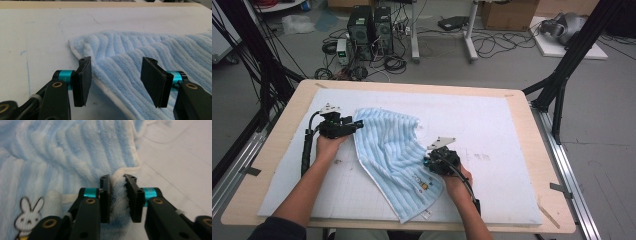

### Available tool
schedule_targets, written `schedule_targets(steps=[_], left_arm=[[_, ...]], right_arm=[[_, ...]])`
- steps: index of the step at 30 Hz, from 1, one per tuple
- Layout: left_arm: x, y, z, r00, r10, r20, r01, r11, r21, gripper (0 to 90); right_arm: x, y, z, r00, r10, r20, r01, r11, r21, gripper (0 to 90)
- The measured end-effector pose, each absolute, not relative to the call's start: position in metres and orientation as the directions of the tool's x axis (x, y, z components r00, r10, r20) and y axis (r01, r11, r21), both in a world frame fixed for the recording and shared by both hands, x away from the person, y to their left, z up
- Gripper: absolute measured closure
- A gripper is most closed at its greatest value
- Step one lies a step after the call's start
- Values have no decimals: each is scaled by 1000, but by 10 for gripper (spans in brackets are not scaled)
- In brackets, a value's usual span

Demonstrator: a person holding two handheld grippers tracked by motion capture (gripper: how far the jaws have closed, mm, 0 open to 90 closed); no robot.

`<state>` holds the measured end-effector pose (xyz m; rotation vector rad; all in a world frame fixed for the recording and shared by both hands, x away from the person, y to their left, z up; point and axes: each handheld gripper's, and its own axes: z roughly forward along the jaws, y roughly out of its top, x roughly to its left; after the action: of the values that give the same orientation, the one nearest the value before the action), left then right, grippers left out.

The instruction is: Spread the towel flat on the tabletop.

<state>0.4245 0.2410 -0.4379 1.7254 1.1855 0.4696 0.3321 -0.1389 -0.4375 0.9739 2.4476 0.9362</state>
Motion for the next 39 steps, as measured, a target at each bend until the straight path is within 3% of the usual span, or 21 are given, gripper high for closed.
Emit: schedule_targets(steps=[12,15,17,22,26,33,34,36,38,39], left_arm=[[413,237,-445,480,854,-202,511,-85,855,422],[410,230,-444,501,843,-196,516,-110,849,400],[408,227,-442,516,833,-198,518,-120,847,387],[392,215,-435,574,793,-205,475,-118,872,389],[381,201,-435,628,747,-216,471,-144,870,382],[376,174,-447,670,707,-228,535,-246,809,325],[375,172,-448,674,705,-221,535,-259,805,329],[374,166,-452,685,704,-185,530,-308,790,329],[372,163,-450,686,716,-126,506,-347,790,354],[371,164,-449,684,724,-88,494,-371,787,421]], right_arm=[[318,-217,-435,-577,809,-113,571,499,652,719],[313,-231,-433,-540,833,-119,589,475,653,656],[312,-240,-428,-484,868,-113,588,418,693,544],[311,-240,-419,-489,871,-54,522,342,781,439],[317,-238,-415,-488,873,9,499,270,823,427],[335,-208,-436,-578,816,-6,543,391,744,466],[339,-204,-442,-601,799,3,556,415,720,534],[339,-203,-444,-608,794,17,568,419,709,555],[339,-206,-444,-616,785,61,577,397,714,706],[338,-207,-443,-629,772,94,586,391,710,789]])
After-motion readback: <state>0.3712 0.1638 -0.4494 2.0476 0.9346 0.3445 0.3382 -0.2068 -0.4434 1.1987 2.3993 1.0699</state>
